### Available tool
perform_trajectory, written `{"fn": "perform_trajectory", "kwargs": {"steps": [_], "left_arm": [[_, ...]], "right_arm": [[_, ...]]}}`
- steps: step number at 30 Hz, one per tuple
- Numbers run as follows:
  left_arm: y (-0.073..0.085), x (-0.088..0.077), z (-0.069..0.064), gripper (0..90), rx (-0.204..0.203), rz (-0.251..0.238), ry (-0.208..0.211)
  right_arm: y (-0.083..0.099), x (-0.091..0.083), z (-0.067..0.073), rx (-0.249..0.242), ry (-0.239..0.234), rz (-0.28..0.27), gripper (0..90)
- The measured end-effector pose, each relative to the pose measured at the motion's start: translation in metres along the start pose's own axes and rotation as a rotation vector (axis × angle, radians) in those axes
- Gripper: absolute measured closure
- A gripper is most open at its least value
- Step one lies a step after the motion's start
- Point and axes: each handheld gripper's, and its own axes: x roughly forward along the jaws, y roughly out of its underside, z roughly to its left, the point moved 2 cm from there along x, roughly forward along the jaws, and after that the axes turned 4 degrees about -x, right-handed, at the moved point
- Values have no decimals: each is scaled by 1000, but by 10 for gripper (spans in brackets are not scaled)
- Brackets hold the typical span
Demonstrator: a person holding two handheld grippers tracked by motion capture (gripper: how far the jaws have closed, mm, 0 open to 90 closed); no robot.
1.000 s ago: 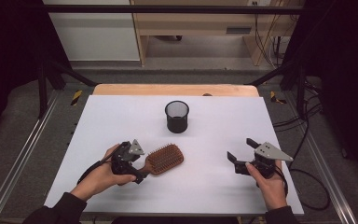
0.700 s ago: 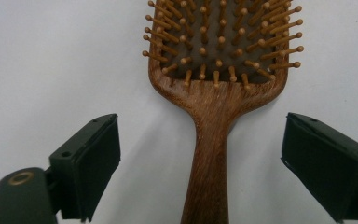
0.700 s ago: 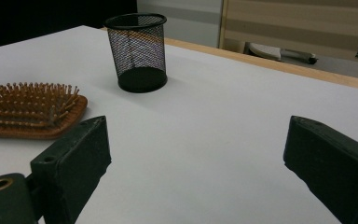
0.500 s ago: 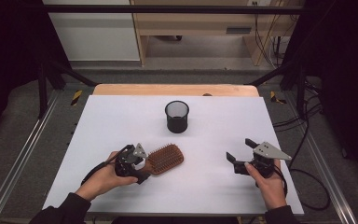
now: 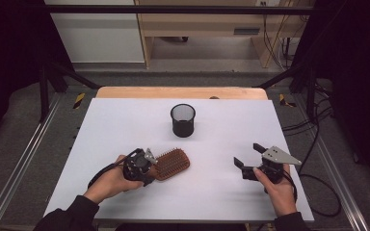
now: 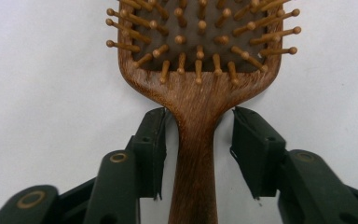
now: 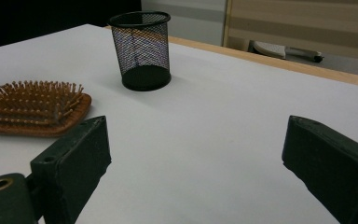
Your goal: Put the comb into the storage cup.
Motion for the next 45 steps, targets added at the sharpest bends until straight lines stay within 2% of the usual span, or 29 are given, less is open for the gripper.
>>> {"fn": "perform_trajectory", "kwargs": {"steps": [4, 8, 14, 20, 26, 27, 33, 36, 37, 40, 41, 42, 45], "left_arm": [[1, 1, 3, 615, -10, 12, 13], [0, 1, 3, 623, -5, 26, 20], [-9, 3, 1, 682, 17, 89, 22], [-9, 3, 1, 722, 6, 92, 27], [-6, 2, 0, 727, 14, 59, 19], [-5, 1, -2, 727, 26, 50, 4], [-5, -3, -7, 728, 61, 33, -17], [-6, -7, -7, 728, 62, 17, -21], [-6, -9, -6, 728, 64, -6, -22], [-7, -11, -6, 728, 61, -33, -25], [-7, -11, -7, 729, 63, -57, -40], [-7, -11, -7, 728, 63, -57, -40], [-6, -13, -7, 728, 56, -121, -45]], "right_arm": [[0, 0, 0, 0, -5, 2, 79], [0, 1, 1, 1, -6, 4, 79], [1, 1, 1, 1, -9, 9, 80], [1, 2, 2, 6, -16, 12, 81], [0, 1, 1, 3, -16, 10, 84], [0, 0, 1, 5, -14, 7, 85], [-1, -2, 1, 7, -14, -3, 87], [-1, -2, 1, 6, -16, -4, 87], [-2, -2, 2, 3, -16, -6, 88], [-2, -2, 2, 5, -19, -8, 89], [-2, -3, 2, 9, -22, -9, 89], [-2, -3, 2, 9, -22, -9, 89], [-3, -2, 5, 24, -37, -14, 87]]}}
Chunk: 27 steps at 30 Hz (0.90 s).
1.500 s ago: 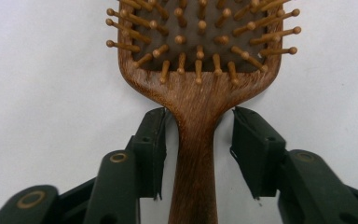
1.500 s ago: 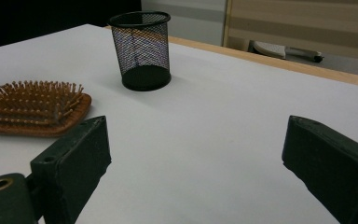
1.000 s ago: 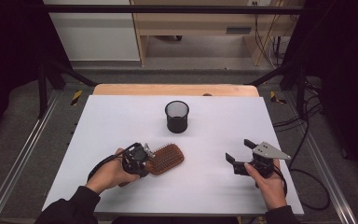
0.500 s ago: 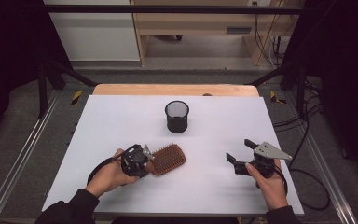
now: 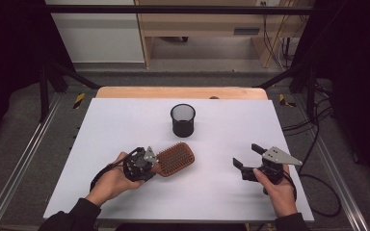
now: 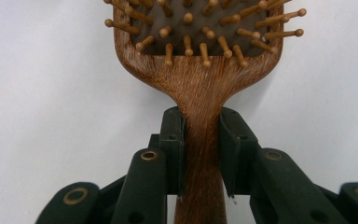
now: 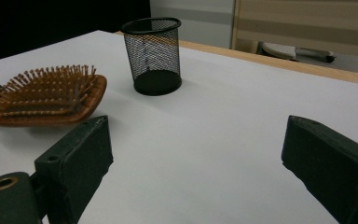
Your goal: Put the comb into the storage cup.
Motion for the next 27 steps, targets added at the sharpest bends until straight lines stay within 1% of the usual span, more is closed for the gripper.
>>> {"fn": "perform_trajectory", "kwargs": {"steps": [1, 2, 3, 4, 5, 6, 7, 8, 9, 10, 11, 12, 13, 15, 18, 19, 20, 21, 23, 25, 26, 27], "left_arm": [[0, -1, 0, 728, -13, -44, -18], [0, -1, 0, 728, -13, -44, -18], [0, -2, 0, 728, -17, -64, -18], [0, -4, -1, 728, -26, -105, -22], [0, -4, -1, 728, -26, -105, -22], [1, -4, -1, 728, -30, -129, -23], [3, -3, -2, 729, -45, -159, -24], [4, -1, -3, 729, -52, -178, -29], [4, -1, -3, 729, -52, -178, -29], [5, 0, -4, 728, -70, -210, -34], [6, 1, -5, 729, -76, -236, -41], [6, 1, -5, 729, -82, -248, -39], [6, 1, -5, 729, -83, -268, -50], [6, -1, -4, 729, -82, -284, -69], [7, -3, -4, 729, -82, -337, -84], [7, -3, -4, 729, -82, -337, -84], [8, -5, -5, 729, -70, -373, -101], [9, -5, -5, 729, -80, -390, -98], [9, -5, -6, 729, -85, -396, -98], [10, -4, -7, 728, -93, -409, -113], [10, -4, -7, 729, -93, -409, -113], [11, -4, -7, 729, -95, -414, -112]], "right_arm": [[-1, 1, 3, 9, -12, -7, 85], [-1, 1, 3, 9, -12, -7, 85], [-2, 1, 4, 13, -17, -11, 85], [-3, 1, 8, 20, -28, -20, 85], [-3, 1, 8, 20, -28, -20, 85], [-4, 2, 9, 18, -30, -25, 85], [-5, 3, 13, 24, -41, -31, 84], [-6, 3, 14, 27, -47, -34, 83], [-6, 4, 16, 34, -53, -37, 81], [-7, 5, 18, 42, -61, -42, 80], [-8, 6, 19, 46, -66, -43, 79], [-8, 7, 21, 48, -74, -44, 76], [-9, 8, 23, 51, -77, -44, 75], [-10, 11, 27, 60, -89, -48, 72], [-14, 15, 34, 71, -108, -59, 71], [-14, 15, 34, 71, -108, -59, 71], [-16, 19, 40, 81, -125, -62, 68], [-16, 22, 42, 82, -131, -60, 66], [-18, 28, 49, 76, -150, -48, 64], [-20, 34, 55, 72, -162, -42, 62], [-20, 34, 55, 72, -162, -42, 62], [-22, 37, 60, 73, -173, -39, 60]]}}
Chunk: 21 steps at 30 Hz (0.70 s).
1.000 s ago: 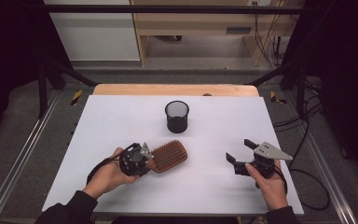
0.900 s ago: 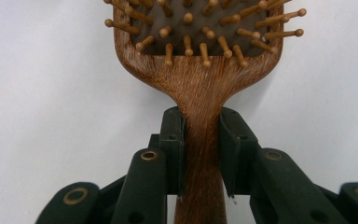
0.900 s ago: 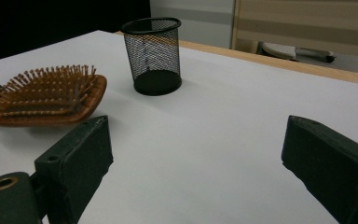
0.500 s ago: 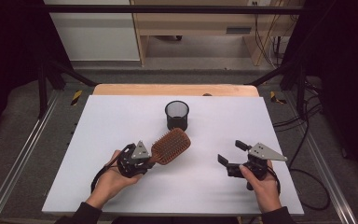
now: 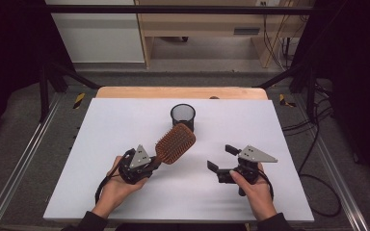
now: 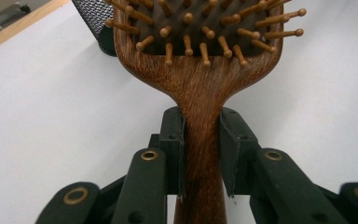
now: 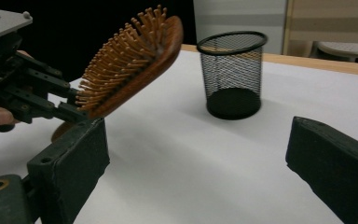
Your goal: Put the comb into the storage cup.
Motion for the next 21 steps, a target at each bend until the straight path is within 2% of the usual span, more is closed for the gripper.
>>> {"fn": "perform_trajectory", "kwargs": {"steps": [1, 4, 9, 15, 21], "left_arm": [[1, 0, 0, 729, 1, -6, -3], [3, -2, 0, 729, -11, -22, -13], [4, -6, 2, 729, -35, -60, -12], [4, -12, 3, 729, -42, -99, -22], [5, -13, 4, 729, -52, -113, -30]], "right_arm": [[-2, 8, 7, -3, -14, 7, 57], [-6, 17, 14, -3, -24, 16, 57], [-13, 31, 24, 33, -41, 23, 68], [-19, 42, 33, 50, -56, 21, 70], [-24, 48, 37, 59, -67, 15, 70]]}}
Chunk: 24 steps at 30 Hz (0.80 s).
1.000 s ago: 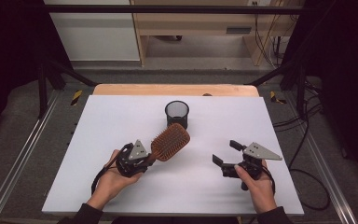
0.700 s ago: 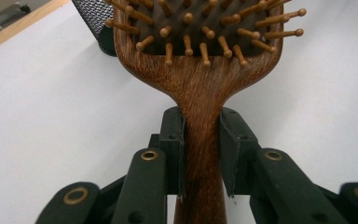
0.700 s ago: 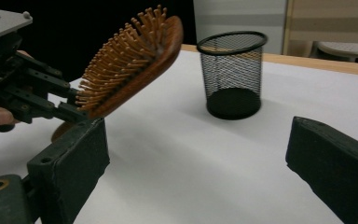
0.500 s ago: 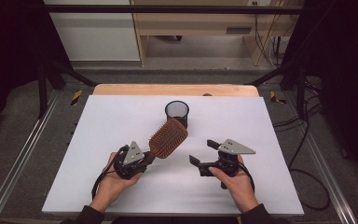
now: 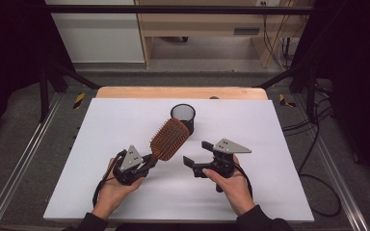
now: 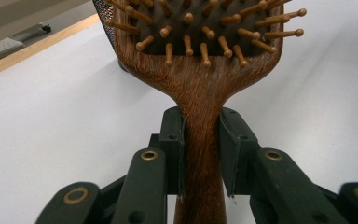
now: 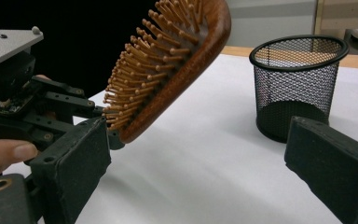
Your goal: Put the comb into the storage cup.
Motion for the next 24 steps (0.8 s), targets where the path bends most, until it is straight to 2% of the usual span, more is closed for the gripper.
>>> {"fn": "perform_trajectory", "kwargs": {"steps": [24], "left_arm": [[-3, -3, -5, 728, -5, -46, 7]], "right_arm": [[-16, 13, 6, -7, -12, -1, 65]]}}
